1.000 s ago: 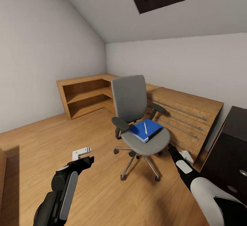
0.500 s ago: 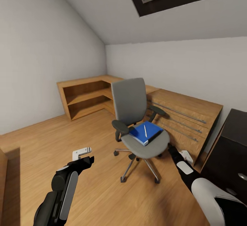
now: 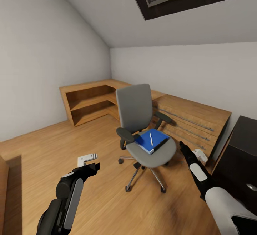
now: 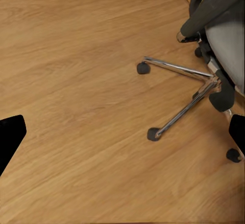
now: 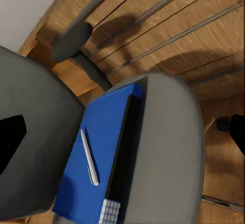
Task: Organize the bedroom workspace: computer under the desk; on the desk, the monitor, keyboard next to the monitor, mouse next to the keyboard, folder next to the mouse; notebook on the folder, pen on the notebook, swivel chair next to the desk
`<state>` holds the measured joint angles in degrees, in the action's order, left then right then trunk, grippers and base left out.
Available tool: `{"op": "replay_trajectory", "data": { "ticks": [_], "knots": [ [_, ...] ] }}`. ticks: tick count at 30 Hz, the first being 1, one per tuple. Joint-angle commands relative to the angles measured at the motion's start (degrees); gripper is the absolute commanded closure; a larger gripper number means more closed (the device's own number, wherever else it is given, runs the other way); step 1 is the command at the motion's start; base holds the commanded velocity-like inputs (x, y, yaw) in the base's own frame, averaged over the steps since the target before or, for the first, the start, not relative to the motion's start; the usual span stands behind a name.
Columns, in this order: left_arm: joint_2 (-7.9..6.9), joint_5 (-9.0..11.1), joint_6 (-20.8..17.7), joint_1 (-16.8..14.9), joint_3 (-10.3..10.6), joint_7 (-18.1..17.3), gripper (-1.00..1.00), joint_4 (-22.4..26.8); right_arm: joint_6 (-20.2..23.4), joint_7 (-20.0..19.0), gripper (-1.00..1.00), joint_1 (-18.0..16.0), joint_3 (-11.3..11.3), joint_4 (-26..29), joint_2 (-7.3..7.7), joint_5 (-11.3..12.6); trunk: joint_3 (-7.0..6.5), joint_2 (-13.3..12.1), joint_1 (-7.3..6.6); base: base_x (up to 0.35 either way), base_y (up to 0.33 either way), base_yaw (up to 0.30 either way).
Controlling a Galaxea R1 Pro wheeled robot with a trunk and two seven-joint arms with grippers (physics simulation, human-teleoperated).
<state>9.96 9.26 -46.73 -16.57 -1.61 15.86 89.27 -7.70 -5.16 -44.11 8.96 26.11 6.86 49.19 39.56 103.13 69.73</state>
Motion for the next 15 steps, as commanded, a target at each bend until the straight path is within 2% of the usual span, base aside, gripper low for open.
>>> {"op": "replay_trajectory", "data": {
  "ticks": [1,2,3,5,6,8,10,11,13,15],
  "knots": [
    [0.04,0.5,-0.2,0.0,0.6,0.5,-1.00,-0.2,1.3,3.2,-1.00,1.0,0.1,3.5,-0.01,-0.6,-0.13,-0.4,-0.23,0.000,0.000,0.000],
    [0.04,0.5,-0.2,0.0,1.0,0.5,-1.00,-0.3,2.4,5.2,-1.00,1.7,0.1,5.5,0.00,-1.2,-0.31,-0.8,-0.45,0.000,0.000,0.000],
    [0.04,0.5,-0.2,0.0,1.6,0.6,-1.00,-0.5,5.4,9.5,-1.00,3.1,0.1,10.0,-0.02,-2.5,-0.49,-1.2,-0.67,0.000,0.000,0.000],
    [0.04,0.5,-0.2,0.0,2.1,0.6,-1.00,-0.6,9.3,14.3,-1.00,4.8,0.1,15.2,-0.04,-3.8,-0.85,-2.0,-1.11,0.000,0.000,0.000],
    [0.04,0.5,-0.2,0.0,2.4,0.7,-1.00,-0.7,13.8,19.3,-1.00,6.6,0.1,20.8,-0.08,-4.9,-1.03,-2.4,-1.33,0.000,0.000,0.000],
    [0.04,0.5,-0.2,0.0,2.8,0.7,-1.00,-0.9,22.2,29.5,-1.00,12.3,0.0,37.3,-0.41,-6.0,-1.39,-3.2,-1.77,0.000,0.000,0.000],
    [0.04,0.5,-0.2,0.0,3.1,0.7,-1.00,-1.2,24.5,32.5,-1.00,15.4,-0.1,44.2,-0.52,-6.2,-1.74,-4.0,-2.21,0.000,0.000,0.000],
    [0.04,0.5,-0.2,0.0,4.1,0.8,-1.00,-1.8,26.6,35.0,-1.00,20.0,-0.2,52.4,-0.62,-6.3,-1.92,-4.4,-2.43,0.000,0.000,0.000],
    [0.04,0.5,-0.1,0.0,5.2,0.8,-1.00,-2.1,27.7,36.4,-1.00,23.5,-0.6,58.1,-0.74,-6.3,-2.28,-5.2,-2.87,0.000,0.000,0.000],
    [0.04,0.5,-0.1,0.0,5.8,0.8,-1.00,-2.3,28.2,37.1,-1.00,25.4,-1.2,60.9,-0.85,-6.0,-2.64,-6.0,-3.31,0.000,0.000,0.000]
  ]
}}
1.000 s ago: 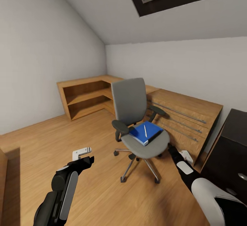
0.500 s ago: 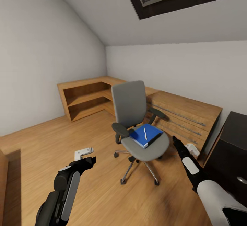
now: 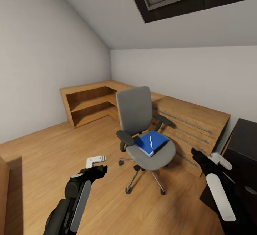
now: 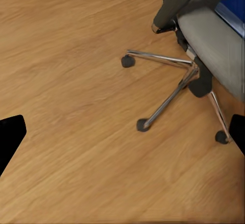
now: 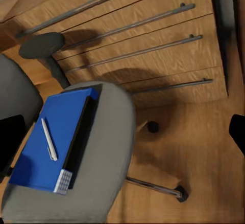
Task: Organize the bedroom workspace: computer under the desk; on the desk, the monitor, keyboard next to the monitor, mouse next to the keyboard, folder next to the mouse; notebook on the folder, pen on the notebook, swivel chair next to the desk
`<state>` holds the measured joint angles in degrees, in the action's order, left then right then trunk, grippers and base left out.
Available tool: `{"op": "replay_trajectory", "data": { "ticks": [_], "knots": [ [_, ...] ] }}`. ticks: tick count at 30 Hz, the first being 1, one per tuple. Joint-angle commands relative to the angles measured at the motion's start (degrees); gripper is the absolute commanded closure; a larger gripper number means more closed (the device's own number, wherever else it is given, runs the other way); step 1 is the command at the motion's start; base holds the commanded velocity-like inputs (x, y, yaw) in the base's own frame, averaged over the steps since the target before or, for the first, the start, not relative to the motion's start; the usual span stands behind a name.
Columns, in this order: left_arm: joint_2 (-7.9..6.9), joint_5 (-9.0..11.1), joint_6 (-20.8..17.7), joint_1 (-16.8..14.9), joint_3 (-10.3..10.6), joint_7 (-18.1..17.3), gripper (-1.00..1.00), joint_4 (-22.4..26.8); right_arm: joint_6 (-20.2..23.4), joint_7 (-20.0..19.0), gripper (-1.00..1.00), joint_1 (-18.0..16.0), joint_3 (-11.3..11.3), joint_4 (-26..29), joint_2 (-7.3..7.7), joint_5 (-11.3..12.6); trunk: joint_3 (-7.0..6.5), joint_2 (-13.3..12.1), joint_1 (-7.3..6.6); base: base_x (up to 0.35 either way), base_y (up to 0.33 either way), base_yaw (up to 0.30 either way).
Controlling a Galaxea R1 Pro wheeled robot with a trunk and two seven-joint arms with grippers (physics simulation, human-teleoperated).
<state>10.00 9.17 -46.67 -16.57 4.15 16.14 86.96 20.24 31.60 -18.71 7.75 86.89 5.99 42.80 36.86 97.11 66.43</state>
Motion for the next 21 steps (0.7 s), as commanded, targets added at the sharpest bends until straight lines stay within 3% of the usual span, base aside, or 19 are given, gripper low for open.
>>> {"op": "replay_trajectory", "data": {
  "ticks": [1,7,10,14,21],
  "knots": [
    [0.00,0.6,-0.2,0.0,0.5,0.6,-1.00,-0.1,0.6,0.8,-1.00,1.3,-1.1,2.1,-0.06,1.1,-0.13,-0.4,-0.23,0.000,0.000,0.000],
    [0.00,0.5,-0.2,0.0,0.9,0.6,-1.00,-0.8,0.6,1.0,-1.00,1.9,-3.2,2.9,-0.04,1.6,-1.20,-2.8,-1.55,0.000,0.000,0.000],
    [0.00,0.5,-0.2,0.0,2.4,0.6,-1.00,-2.6,0.4,1.0,-1.00,2.0,-3.9,3.0,-0.02,1.6,-1.74,-4.0,-2.21,0.000,0.000,-0.073],
    [0.00,0.4,0.0,0.0,4.7,0.6,-1.00,-3.7,0.3,1.0,-1.00,2.0,-4.7,3.0,-0.01,1.5,-2.46,-5.6,-3.08,0.000,0.000,-0.203],
    [0.00,0.3,0.7,0.0,5.3,0.6,-1.00,-4.1,-0.2,1.0,-1.00,2.0,-5.0,3.0,0.02,1.3,-2.46,-5.6,-3.08,0.001,0.000,-0.257]
  ]
}}
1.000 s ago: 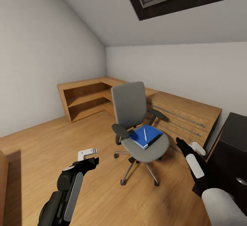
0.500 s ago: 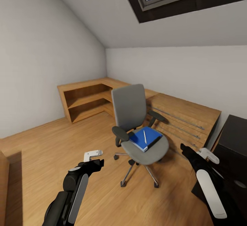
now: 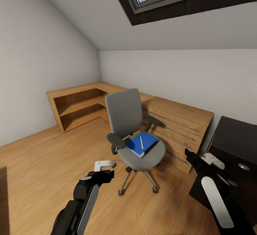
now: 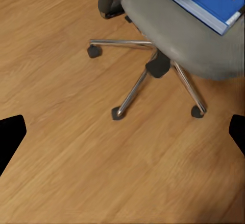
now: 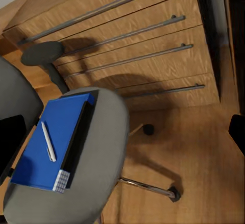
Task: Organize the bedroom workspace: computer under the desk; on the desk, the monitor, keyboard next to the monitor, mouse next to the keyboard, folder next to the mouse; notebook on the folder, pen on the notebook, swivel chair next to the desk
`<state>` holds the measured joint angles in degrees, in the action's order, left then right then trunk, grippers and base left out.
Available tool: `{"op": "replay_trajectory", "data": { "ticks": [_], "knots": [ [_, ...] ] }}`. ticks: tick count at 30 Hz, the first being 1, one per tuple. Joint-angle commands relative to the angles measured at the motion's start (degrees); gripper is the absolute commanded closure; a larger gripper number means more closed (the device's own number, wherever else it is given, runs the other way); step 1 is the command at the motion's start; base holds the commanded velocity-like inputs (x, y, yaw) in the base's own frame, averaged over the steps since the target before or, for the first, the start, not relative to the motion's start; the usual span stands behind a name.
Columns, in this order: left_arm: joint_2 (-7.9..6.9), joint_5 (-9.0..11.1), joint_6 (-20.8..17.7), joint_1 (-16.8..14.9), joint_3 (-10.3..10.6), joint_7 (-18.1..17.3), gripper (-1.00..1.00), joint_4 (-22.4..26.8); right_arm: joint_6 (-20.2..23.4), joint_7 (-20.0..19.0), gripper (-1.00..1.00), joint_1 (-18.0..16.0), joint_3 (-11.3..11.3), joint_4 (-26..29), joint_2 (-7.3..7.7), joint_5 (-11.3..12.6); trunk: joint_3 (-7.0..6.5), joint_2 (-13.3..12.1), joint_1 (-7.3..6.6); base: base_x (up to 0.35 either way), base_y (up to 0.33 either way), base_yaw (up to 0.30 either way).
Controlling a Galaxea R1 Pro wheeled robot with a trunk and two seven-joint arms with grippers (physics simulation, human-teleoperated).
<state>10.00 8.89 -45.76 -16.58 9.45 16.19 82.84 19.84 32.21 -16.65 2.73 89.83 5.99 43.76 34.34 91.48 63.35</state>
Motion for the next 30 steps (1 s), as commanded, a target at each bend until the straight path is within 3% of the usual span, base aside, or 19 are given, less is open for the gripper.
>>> {"op": "replay_trajectory", "data": {
  "ticks": [1,9,18,30],
  "knots": [
    [0.00,0.6,-0.2,0.0,0.0,0.5,-1.00,0.1,0.0,0.4,-1.00,0.0,0.1,0.1,0.01,0.3,0.06,0.0,0.00,0.050,0.000,-0.264],
    [0.00,0.7,-0.1,0.0,0.2,0.5,-1.00,0.0,-1.5,0.5,-1.00,0.0,0.3,0.1,0.07,0.3,0.06,0.0,0.00,0.218,-0.134,-0.226],
    [0.00,0.7,-0.1,0.0,0.3,0.5,-1.00,0.0,-1.6,0.7,-1.00,0.0,0.5,0.1,0.08,0.3,0.06,0.0,0.00,0.260,-0.198,-0.029],
    [0.00,0.7,-0.1,0.0,0.4,0.5,-1.00,0.0,-1.6,0.7,-1.00,0.0,0.3,0.1,0.17,0.0,-0.13,0.0,0.00,0.049,-0.041,-0.197]
  ]
}}
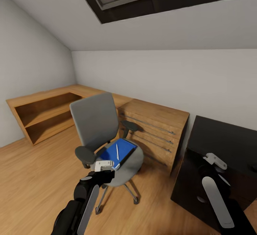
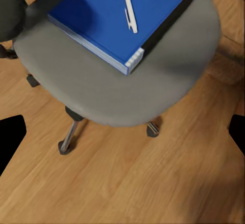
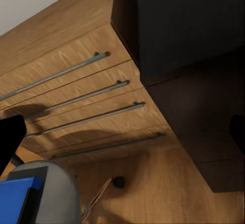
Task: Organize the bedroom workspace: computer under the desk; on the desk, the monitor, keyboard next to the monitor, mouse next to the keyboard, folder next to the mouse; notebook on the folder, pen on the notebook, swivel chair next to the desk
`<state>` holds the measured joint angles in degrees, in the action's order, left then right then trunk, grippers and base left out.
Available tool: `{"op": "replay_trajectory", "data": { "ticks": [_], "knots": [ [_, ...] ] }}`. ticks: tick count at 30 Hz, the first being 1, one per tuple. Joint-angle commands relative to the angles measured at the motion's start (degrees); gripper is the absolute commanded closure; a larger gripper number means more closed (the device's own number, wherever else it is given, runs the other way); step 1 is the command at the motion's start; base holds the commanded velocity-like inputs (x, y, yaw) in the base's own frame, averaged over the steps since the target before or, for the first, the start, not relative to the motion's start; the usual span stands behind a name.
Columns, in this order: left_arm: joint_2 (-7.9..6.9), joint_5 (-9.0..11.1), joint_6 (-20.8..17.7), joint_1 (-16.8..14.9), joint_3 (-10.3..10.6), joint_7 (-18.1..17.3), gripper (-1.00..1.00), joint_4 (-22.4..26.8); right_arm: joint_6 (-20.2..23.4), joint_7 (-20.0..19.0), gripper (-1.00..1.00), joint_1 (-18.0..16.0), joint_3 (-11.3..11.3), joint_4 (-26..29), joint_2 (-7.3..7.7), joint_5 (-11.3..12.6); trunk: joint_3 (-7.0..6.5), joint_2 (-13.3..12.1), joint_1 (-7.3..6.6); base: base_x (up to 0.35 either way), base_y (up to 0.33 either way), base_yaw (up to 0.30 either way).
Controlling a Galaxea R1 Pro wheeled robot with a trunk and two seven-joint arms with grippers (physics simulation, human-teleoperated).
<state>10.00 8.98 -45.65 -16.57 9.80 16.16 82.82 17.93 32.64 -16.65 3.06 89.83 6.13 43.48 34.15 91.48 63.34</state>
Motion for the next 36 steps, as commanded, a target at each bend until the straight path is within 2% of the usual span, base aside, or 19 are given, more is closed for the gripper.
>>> {"op": "replay_trajectory", "data": {
  "ticks": [1,14,26,31,36],
  "knots": [
    [0.00,0.6,-0.2,0.0,0.1,0.5,-1.00,0.1,0.3,0.3,-1.00,0.0,0.0,0.1,0.02,0.2,0.04,0.0,0.01,0.157,-0.146,-0.249],
    [0.00,0.6,-0.1,0.0,0.1,0.5,-1.00,0.0,0.3,0.2,-1.00,0.0,-0.1,0.1,0.02,-1.4,-0.23,0.0,0.01,0.213,-0.196,-0.250],
    [0.00,0.6,-0.1,0.0,0.1,0.5,-1.00,0.0,0.3,0.2,-1.00,0.0,-0.2,-0.1,-0.03,-6.2,-0.49,0.0,0.01,0.229,-0.211,-0.251],
    [0.00,0.6,-0.1,0.0,0.1,0.5,-1.00,0.0,0.3,0.3,-1.00,0.0,-0.2,-0.1,-0.06,-7.5,-0.59,0.0,0.01,0.221,-0.202,-0.251],
    [0.00,0.6,-0.1,0.0,0.1,0.5,-1.00,0.0,0.3,0.3,-1.00,0.0,-0.2,-0.1,-0.01,-7.8,-0.68,0.0,0.01,0.102,-0.094,-0.207]
  ]
}}
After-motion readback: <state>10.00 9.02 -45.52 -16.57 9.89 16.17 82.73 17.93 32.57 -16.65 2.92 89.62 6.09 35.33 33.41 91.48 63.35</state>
